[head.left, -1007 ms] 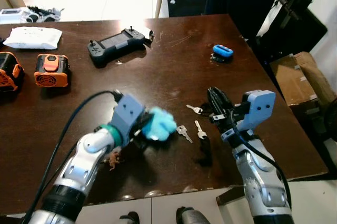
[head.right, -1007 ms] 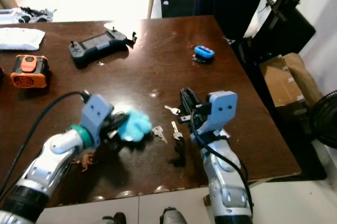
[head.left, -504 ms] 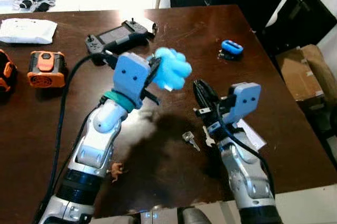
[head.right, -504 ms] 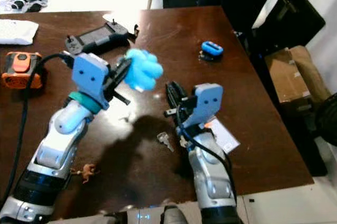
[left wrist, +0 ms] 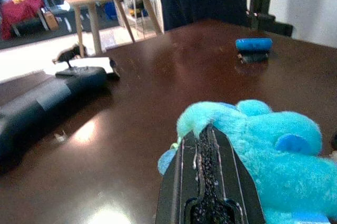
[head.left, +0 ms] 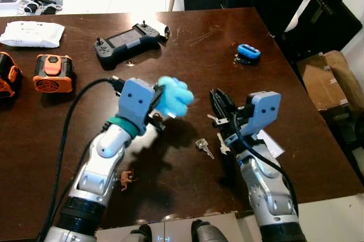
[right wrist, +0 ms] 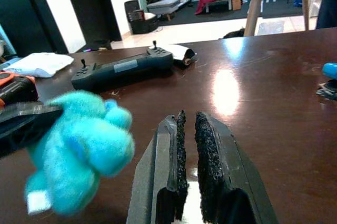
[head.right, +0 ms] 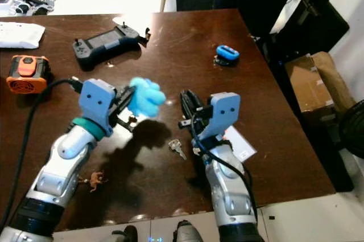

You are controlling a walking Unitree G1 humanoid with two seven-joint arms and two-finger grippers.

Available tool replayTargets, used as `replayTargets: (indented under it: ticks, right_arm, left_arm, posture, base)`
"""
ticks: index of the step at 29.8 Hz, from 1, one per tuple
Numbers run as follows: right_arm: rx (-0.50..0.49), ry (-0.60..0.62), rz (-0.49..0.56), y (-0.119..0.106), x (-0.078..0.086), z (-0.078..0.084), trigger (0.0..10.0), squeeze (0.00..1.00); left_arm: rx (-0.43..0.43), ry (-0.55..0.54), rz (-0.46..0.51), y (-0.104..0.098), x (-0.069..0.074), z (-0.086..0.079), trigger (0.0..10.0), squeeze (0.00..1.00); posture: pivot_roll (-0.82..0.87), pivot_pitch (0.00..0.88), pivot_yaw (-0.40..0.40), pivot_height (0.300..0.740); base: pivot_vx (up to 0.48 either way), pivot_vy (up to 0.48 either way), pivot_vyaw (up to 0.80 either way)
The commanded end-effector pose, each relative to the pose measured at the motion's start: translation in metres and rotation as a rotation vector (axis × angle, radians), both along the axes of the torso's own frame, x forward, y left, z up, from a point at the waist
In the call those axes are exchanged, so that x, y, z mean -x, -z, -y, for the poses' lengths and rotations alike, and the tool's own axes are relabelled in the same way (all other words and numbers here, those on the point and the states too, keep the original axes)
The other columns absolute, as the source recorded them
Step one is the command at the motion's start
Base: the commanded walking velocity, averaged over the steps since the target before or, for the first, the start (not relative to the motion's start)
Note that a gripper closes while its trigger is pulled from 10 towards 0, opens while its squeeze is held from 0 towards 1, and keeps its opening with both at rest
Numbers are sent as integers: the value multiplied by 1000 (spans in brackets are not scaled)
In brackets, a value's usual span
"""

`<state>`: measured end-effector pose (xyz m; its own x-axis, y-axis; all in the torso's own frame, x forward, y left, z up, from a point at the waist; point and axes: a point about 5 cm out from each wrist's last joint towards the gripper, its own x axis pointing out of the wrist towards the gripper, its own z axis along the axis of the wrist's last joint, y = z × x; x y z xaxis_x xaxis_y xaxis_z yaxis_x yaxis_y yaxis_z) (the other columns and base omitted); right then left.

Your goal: Hang keys on a hook

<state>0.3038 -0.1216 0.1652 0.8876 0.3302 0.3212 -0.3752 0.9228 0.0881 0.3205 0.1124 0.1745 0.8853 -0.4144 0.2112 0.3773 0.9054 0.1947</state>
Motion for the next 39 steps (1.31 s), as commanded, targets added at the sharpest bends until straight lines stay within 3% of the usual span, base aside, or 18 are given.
replayTargets:
  ticks: [1,3,4,17,39]
  right_arm:
    - [-1,15,-19,7,2,3,10000,0]
    - [-1,15,-19,7,2,3,10000,0]
    - [1,26,-16,6,1,4,10000,0]
    - [5,49,-11,6,1,5,10000,0]
    - [16,48,-7,8,3,3,10000,0]
  left_arm:
    - [22,0,-17,2,2,-2,10000,0]
    - [22,0,-17,2,2,-2,10000,0]
    - [68,-16,-42,3,2,-4,10000,0]
    - [112,-38,-56,6,6,0,10000,0]
    - [110,-49,-75,7,5,-1,10000,0]
  posture:
    - [-218,104,21,740]
    - [-218,104,21,740]
    - [-217,104,20,740]
    - [-210,113,19,740]
    - [-207,118,23,740]
  base:
    - [0,0,0]
    - [0,0,0]
    - [0,0,0]
    - [0,0,0]
    - [0,0,0]
